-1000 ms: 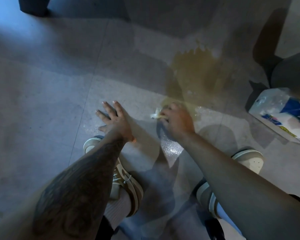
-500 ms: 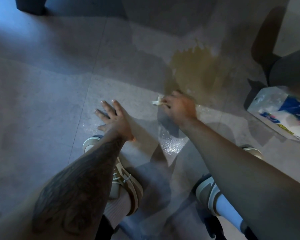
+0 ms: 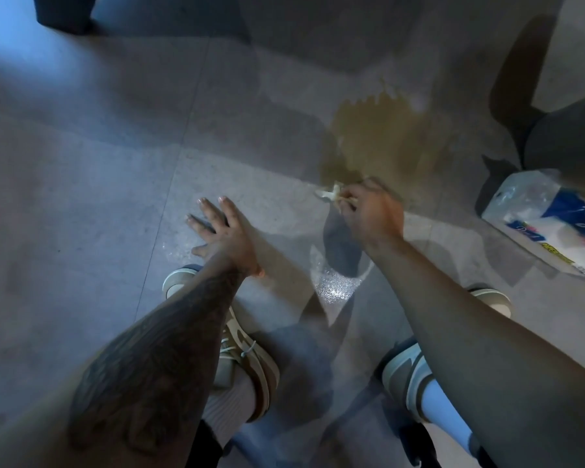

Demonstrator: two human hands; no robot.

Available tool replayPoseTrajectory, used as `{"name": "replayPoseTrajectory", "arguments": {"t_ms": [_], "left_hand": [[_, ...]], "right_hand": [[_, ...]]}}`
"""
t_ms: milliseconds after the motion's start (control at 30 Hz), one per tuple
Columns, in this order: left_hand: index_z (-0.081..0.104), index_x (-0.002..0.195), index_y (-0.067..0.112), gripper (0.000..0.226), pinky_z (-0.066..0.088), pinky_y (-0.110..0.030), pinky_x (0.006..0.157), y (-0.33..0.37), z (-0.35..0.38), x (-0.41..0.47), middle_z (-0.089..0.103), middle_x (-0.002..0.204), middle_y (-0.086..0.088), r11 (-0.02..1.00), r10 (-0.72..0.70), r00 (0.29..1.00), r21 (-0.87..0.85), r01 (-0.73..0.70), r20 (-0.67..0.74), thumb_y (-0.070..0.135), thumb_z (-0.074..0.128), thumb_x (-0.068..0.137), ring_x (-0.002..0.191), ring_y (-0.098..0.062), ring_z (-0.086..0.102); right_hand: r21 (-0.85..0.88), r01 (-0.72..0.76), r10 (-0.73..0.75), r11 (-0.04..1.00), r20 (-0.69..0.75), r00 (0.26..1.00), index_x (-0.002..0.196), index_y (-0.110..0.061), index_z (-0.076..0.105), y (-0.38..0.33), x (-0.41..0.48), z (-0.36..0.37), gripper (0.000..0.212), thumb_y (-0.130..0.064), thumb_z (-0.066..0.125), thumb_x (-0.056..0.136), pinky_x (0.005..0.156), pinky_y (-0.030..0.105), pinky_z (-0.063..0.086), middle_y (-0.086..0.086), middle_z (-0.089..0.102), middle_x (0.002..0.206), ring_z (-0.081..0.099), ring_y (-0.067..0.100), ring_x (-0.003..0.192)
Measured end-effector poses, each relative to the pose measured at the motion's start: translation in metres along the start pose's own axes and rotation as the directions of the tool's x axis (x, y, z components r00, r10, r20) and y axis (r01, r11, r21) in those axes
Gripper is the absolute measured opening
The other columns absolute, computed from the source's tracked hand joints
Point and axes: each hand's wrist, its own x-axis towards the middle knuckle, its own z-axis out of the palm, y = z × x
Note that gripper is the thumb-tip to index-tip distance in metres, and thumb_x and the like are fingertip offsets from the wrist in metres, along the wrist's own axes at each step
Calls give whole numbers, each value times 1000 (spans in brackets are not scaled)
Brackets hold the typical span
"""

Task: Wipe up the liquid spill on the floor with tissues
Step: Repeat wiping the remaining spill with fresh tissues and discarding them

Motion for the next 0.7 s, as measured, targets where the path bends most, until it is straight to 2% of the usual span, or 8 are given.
{"name": "replayPoseTrajectory", "arguments": {"t_ms": [67,200,333,367,433,567,600,700], "left_hand": [[-33,151,16,162,28,-74,107,0,-1,0,-45,152,-21,1000,-1,1000,1,1,8,38,96,56,143,-56,-26],[-32,151,15,161,29,-75,106,-1,1,0,-43,153,-21,1000,-5,1000,2,5,7,38,96,56,143,-56,-25],[-32,151,16,164,28,-76,106,0,0,1,-44,153,-20,1000,-9,1000,-5,9,11,37,98,54,143,-55,-27],[-32,151,16,164,28,-76,106,1,-1,1,-44,153,-20,1000,-12,1000,-2,12,12,37,98,53,143,-55,-26],[-33,151,17,164,29,-75,106,1,-1,1,-44,153,-20,1000,-19,1000,2,19,12,37,98,53,143,-55,-26],[-32,151,16,164,29,-76,105,-1,0,1,-43,154,-19,1000,-15,1000,4,15,9,37,98,54,143,-55,-26],[-32,151,16,163,30,-75,105,-1,0,1,-43,154,-19,1000,-16,1000,10,16,6,38,98,54,143,-55,-25],[-31,152,16,164,31,-75,105,0,0,1,-42,155,-20,1000,-20,1000,17,20,0,38,98,54,144,-55,-25]], "right_hand": [[7,85,-85,996,20,996,92,-24,71,-2,-18,0,14,-28,69,79,70,30,49,-1,63,95,61,24,93],[-49,308,-293,950,205,934,95,-26,73,12,-51,3,15,-29,72,81,66,30,46,-3,63,96,62,24,88],[-32,33,-31,999,62,998,101,-25,74,31,-37,-4,20,-23,72,81,76,31,48,0,66,106,61,25,99],[-17,34,-33,999,55,998,100,-24,74,28,-40,-3,19,-23,72,81,76,31,48,1,66,105,62,26,98],[5,181,-181,983,97,979,99,-24,73,14,-59,6,18,-24,70,81,73,32,50,1,66,103,63,28,93],[55,467,-461,883,300,835,101,-29,73,1,-106,30,23,-24,73,78,61,33,47,-1,61,92,62,26,82],[61,457,-452,887,312,836,102,-30,73,8,-106,31,24,-25,72,79,61,32,47,-2,61,93,62,26,82],[36,250,-253,967,170,952,102,-27,73,29,-82,23,21,-28,69,81,70,33,51,0,65,99,64,28,90]]}}
